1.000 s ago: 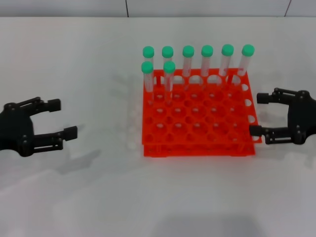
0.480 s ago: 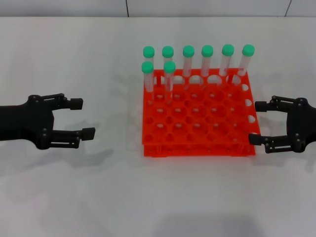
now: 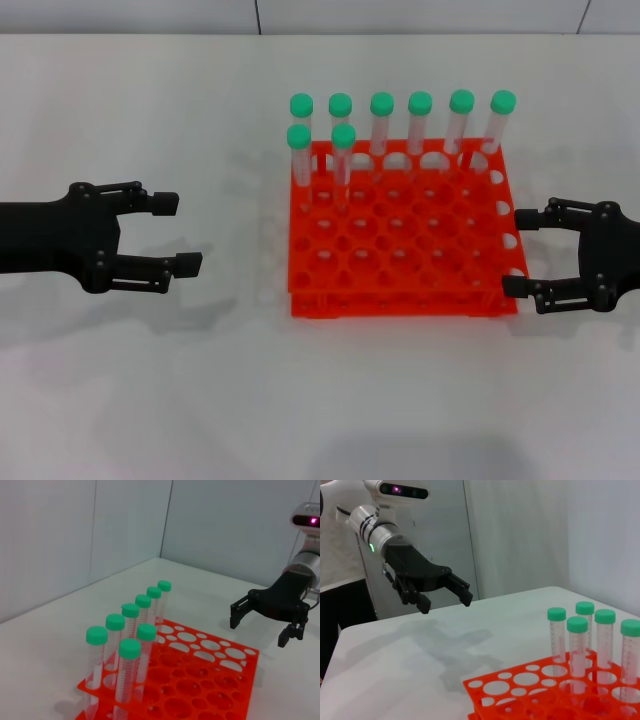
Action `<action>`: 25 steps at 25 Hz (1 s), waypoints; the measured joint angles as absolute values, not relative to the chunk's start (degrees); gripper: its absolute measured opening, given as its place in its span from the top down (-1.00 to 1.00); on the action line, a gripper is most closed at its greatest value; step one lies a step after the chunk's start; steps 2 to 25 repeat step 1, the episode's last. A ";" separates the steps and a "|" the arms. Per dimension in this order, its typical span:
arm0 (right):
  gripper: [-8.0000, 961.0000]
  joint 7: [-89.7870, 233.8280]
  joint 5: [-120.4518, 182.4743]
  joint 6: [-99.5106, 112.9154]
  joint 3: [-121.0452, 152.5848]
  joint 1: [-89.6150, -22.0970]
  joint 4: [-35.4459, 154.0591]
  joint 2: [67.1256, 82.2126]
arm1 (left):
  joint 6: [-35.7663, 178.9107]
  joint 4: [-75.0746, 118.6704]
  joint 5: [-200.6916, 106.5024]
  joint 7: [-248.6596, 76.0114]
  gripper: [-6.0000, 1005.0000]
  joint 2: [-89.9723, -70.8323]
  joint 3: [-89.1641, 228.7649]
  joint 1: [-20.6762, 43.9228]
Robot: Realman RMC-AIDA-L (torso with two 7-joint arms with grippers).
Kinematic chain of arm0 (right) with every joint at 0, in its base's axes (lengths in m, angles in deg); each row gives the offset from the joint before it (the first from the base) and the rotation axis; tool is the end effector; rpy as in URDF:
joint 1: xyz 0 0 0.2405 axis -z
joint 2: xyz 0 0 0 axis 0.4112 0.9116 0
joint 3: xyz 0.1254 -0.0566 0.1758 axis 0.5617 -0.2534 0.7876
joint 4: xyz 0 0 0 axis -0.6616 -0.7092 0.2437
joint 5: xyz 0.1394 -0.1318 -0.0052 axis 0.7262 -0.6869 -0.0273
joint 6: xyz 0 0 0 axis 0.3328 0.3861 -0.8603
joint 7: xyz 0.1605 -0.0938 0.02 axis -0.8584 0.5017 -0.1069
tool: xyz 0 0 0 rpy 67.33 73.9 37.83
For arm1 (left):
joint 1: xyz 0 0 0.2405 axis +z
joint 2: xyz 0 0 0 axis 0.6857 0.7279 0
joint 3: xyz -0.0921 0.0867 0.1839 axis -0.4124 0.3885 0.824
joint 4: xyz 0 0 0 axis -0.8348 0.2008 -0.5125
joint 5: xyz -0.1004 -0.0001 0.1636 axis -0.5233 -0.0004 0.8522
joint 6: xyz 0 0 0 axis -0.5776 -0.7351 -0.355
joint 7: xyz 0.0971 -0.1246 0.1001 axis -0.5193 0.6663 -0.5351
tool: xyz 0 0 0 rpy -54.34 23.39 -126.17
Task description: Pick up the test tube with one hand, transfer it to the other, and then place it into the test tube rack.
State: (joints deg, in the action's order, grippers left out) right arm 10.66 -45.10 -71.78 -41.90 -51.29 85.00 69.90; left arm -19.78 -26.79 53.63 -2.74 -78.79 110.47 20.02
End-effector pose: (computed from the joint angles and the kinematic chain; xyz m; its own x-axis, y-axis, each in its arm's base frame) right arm 0.2283 0.3032 -0.0053 0.8767 -0.1526 -0.4562 -0.2628 -0.9462 -0.1886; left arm -0.2281 0.2895 0.0283 0.8655 0.3066 0.3960 0.3861 -0.9121 -0.1378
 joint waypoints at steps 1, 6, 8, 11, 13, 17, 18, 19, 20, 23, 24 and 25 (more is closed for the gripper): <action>-0.82 10.65 -45.12 -71.77 -41.91 -51.29 85.00 69.90 | -19.78 -26.84 53.65 -2.73 -0.74 -78.79 110.46 20.01; -0.82 10.65 -45.12 -71.77 -41.91 -51.29 85.00 69.90 | -19.78 -26.84 53.65 -2.73 -0.74 -78.79 110.46 20.01; -0.82 10.65 -45.12 -71.77 -41.91 -51.29 85.00 69.90 | -19.78 -26.84 53.65 -2.73 -0.74 -78.79 110.46 20.01; -0.82 10.65 -45.12 -71.77 -41.91 -51.29 85.00 69.90 | -19.78 -26.84 53.65 -2.73 -0.74 -78.79 110.46 20.01; -0.82 10.65 -45.12 -71.77 -41.91 -51.29 85.00 69.90 | -19.78 -26.84 53.65 -2.73 -0.74 -78.79 110.46 20.01; -0.82 10.65 -45.12 -71.77 -41.91 -51.29 85.00 69.90 | -19.78 -26.84 53.65 -2.73 -0.74 -78.79 110.46 20.01; -0.82 10.65 -45.12 -71.77 -41.91 -51.29 85.00 69.90 | -19.78 -26.84 53.65 -2.73 -0.74 -78.79 110.46 20.01; -0.82 10.65 -45.12 -71.77 -41.91 -51.29 85.00 69.90 | -19.78 -26.84 53.65 -2.73 -0.74 -78.79 110.46 20.01; -0.82 10.65 -45.12 -71.77 -41.91 -51.29 85.00 69.90 | -19.78 -26.84 53.65 -2.73 -0.74 -78.79 110.46 20.01; -0.82 10.65 -45.12 -71.77 -41.91 -51.29 85.00 69.90 | -19.78 -26.84 53.65 -2.73 -0.74 -78.79 110.46 20.01; -0.82 10.65 -45.12 -71.77 -41.91 -51.29 85.00 69.90 | -19.78 -26.84 53.65 -2.73 -0.74 -78.79 110.46 20.01; -0.82 10.65 -45.12 -71.77 -41.91 -51.29 85.00 69.90 | -19.78 -26.84 53.65 -2.73 -0.74 -78.79 110.46 20.01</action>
